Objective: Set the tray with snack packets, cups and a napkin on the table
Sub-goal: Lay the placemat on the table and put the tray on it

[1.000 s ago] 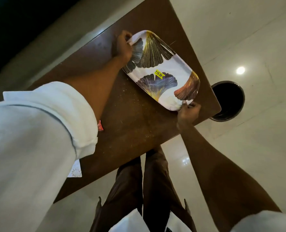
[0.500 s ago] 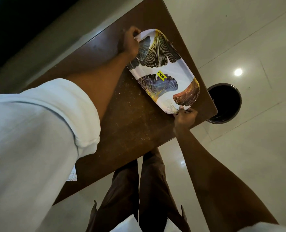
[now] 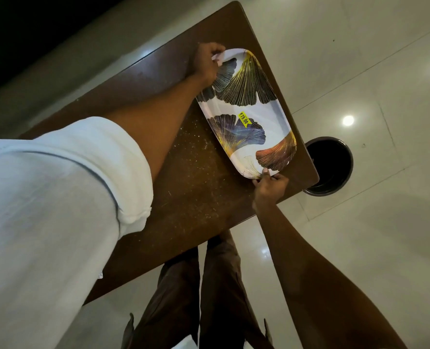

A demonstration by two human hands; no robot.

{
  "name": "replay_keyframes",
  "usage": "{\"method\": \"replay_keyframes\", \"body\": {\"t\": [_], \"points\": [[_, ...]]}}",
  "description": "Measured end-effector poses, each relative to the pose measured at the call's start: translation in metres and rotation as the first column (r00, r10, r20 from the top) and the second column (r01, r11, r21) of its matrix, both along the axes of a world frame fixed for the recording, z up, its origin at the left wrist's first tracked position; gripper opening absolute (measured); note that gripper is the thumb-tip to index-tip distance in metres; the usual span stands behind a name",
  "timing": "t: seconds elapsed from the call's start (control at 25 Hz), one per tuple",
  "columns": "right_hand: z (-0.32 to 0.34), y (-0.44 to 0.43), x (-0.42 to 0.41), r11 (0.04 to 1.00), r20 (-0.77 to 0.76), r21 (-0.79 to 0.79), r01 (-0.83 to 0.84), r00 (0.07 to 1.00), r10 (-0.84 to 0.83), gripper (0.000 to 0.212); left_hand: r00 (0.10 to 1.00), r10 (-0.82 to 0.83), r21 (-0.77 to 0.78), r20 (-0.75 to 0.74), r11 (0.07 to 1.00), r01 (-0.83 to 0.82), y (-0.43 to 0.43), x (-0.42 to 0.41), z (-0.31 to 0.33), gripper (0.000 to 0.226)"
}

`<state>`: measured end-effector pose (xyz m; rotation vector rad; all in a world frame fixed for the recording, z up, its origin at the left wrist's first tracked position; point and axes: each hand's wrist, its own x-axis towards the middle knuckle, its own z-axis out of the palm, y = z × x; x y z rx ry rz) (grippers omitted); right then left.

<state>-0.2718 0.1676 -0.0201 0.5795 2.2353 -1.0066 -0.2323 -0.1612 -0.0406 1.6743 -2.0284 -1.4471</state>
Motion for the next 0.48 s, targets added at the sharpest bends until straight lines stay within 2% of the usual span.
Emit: {"method": "replay_keyframes", "body": {"t": [0.16,0.24,0.36,0.48], "points": [[-0.001,0.000,0.000,1.000,0.005,0.017,-0.010,1.000,0.010,0.046,0.992,-0.125,0.034,-0.009,0.992,0.125,-0.002,0.006,0.003,0.058],[0.000,-0.001,0.001,1.000,0.016,0.018,-0.007,1.000,0.007,0.053,0.993,-0.116,0.018,0.019,0.993,0.116,0.001,0.030,0.006,0.060],[0.010,-0.007,0.015,0.996,0.032,0.076,0.048,0.998,-0.051,0.056,0.991,0.036,-0.076,0.127,0.997,-0.026,0.022,0.098,0.009,0.044],[0.019,-0.013,0.046,0.987,-0.041,0.155,0.039,0.999,-0.033,0.050,0.942,0.295,-0.121,0.160,0.953,-0.278,0.068,0.182,0.006,0.027]]}}
